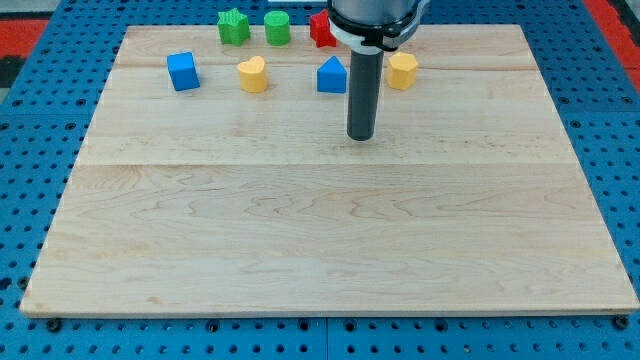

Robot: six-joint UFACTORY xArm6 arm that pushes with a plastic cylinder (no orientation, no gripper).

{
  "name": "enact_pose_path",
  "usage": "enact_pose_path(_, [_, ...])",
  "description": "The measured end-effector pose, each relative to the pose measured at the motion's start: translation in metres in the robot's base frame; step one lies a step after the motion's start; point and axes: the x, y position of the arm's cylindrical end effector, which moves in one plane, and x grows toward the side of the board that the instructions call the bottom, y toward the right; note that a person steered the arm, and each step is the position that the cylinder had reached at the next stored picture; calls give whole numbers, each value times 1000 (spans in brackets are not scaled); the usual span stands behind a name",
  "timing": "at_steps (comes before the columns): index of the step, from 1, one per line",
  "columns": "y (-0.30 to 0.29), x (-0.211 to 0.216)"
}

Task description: Move your arm close to the blue triangle

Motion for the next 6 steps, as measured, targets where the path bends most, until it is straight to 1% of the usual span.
enact_pose_path(4, [3, 0])
enact_pose_path(5, [-16, 6])
enact_pose_path(6, [-65, 1])
